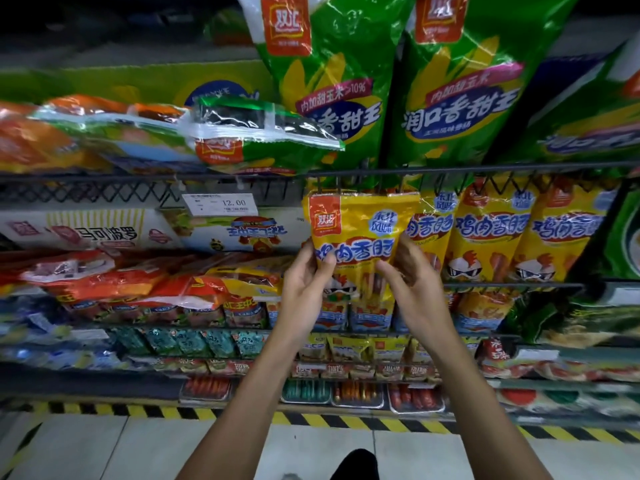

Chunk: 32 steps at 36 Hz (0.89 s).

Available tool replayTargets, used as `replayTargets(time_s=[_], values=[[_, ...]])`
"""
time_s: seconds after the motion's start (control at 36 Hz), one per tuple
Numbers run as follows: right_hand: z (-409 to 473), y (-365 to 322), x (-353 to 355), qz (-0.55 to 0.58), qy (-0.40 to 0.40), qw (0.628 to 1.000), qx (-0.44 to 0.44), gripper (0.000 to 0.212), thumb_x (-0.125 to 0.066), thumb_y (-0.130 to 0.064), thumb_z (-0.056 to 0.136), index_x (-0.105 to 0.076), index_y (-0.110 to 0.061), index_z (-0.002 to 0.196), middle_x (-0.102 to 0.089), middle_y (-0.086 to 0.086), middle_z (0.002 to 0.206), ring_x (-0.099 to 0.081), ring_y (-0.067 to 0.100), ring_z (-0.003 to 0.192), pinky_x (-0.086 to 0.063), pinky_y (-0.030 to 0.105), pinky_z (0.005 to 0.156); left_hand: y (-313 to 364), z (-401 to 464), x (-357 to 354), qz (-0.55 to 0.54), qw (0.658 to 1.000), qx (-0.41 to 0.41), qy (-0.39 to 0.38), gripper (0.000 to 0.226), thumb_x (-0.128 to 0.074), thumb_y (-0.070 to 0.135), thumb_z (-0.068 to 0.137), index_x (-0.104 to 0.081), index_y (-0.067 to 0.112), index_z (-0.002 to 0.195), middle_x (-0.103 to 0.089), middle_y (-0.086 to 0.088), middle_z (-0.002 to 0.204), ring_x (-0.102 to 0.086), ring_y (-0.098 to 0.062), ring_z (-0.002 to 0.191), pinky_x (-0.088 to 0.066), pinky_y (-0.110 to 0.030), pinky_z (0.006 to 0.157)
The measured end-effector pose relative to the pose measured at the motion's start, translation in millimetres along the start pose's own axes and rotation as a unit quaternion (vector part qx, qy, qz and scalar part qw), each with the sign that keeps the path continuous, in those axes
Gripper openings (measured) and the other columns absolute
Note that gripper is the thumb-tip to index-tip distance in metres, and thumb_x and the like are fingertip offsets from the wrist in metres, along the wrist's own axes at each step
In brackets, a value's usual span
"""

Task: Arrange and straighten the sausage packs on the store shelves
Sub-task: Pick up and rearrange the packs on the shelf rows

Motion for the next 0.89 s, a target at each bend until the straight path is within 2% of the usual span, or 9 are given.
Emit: replayTargets(time_s=[0.11,0.19,0.28,0.36,0.44,0.56,0.72,0.78,0.89], values=[[16,-6,-1,0.007,0.002,1.000,0.019,0.055,-0.058,-0.017,0.101,-0.031,-0.032,0.147,-0.036,-0.035,0.132,-0.036,-0.035,0.113,-0.033,-0.004,0.095,2,13,0,-0.021,0.999,-0.021,0.013,0.032,-0.051,0.013,0.105,-0.055,0.028,0.134,-0.068,0.022,0.122,-0.061,-0.002,0.120,-0.049,-0.016,0.092],[26,-8,-5,0.007,0.006,1.000,0.021,0.061,-0.056,-0.028,0.098,-0.034,-0.015,0.153,-0.045,-0.012,0.140,-0.045,-0.007,0.127,-0.041,0.006,0.099,2,23,-1,-0.030,0.999,-0.034,0.016,0.034,-0.050,0.009,0.105,-0.052,0.023,0.136,-0.065,0.012,0.128,-0.060,-0.002,0.121,-0.048,-0.016,0.092],[30,-2,-9,-0.021,0.017,0.999,0.042,0.059,-0.056,-0.028,0.099,-0.037,-0.005,0.149,-0.055,-0.010,0.113,-0.058,0.003,0.114,-0.047,0.015,0.092,-2,30,0,-0.033,0.999,-0.036,0.013,0.036,-0.048,0.002,0.105,-0.050,0.016,0.139,-0.063,0.004,0.129,-0.062,0.001,0.115,-0.049,-0.015,0.088],[32,8,-15,-0.033,0.027,0.998,0.041,0.053,-0.056,-0.019,0.102,-0.035,-0.004,0.149,-0.058,-0.006,0.111,-0.056,-0.008,0.110,-0.046,0.017,0.093,-12,35,2,-0.038,0.999,-0.029,0.017,0.035,-0.050,0.002,0.104,-0.052,0.015,0.136,-0.068,0.011,0.121,-0.065,0.000,0.110,-0.051,-0.015,0.085],[32,18,-21,-0.042,0.022,0.998,0.047,0.052,-0.055,-0.014,0.103,-0.034,-0.005,0.150,-0.058,0.019,0.125,-0.053,0.011,0.121,-0.046,0.025,0.096,-24,37,3,-0.034,0.999,-0.016,0.033,0.036,-0.055,0.012,0.098,-0.054,0.019,0.133,-0.071,0.018,0.117,-0.065,-0.004,0.111,-0.052,-0.017,0.084],[32,30,-25,-0.067,0.006,0.998,0.004,0.069,-0.052,-0.035,0.100,-0.025,-0.011,0.158,-0.037,-0.009,0.154,-0.035,0.002,0.141,-0.038,0.031,0.116,-40,39,4,-0.025,0.999,0.004,0.044,0.036,-0.057,0.011,0.100,-0.055,0.018,0.135,-0.069,0.008,0.124,-0.065,-0.008,0.115,-0.053,-0.020,0.084],[37,44,-31,-0.135,-0.019,0.991,0.003,0.067,-0.046,-0.039,0.101,-0.022,-0.015,0.159,-0.055,0.024,0.136,-0.053,0.042,0.124,-0.043,0.031,0.093,-51,43,1,0.014,0.999,0.039,0.029,0.034,-0.047,0.020,0.108,-0.046,0.030,0.140,-0.059,0.020,0.129,-0.059,0.016,0.107,-0.048,-0.009,0.080],[34,44,-35,-0.134,0.010,0.991,0.011,0.067,-0.046,-0.039,0.102,-0.020,-0.019,0.160,-0.055,0.020,0.138,-0.054,0.039,0.126,-0.041,0.030,0.100,-51,45,0,0.024,0.999,0.032,0.026,0.033,-0.044,0.023,0.109,-0.040,0.035,0.139,-0.054,0.028,0.126,-0.054,0.024,0.104,-0.043,-0.002,0.078],[18,33,-41,-0.126,0.127,0.981,0.077,0.061,-0.055,-0.023,0.104,-0.028,-0.016,0.158,-0.036,0.001,0.160,-0.033,0.015,0.149,-0.036,0.041,0.118,-58,46,0,0.068,0.996,0.047,0.022,0.037,-0.041,0.033,0.109,-0.032,0.046,0.143,-0.051,0.027,0.136,-0.060,-0.012,0.121,-0.048,-0.010,0.087]])
Point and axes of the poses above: each hand's wrist, its own z-axis towards the middle knuckle, its own x-axis out of the back of the hand, y = z × x, the point moved 3 cm from there along z, towards the middle knuckle
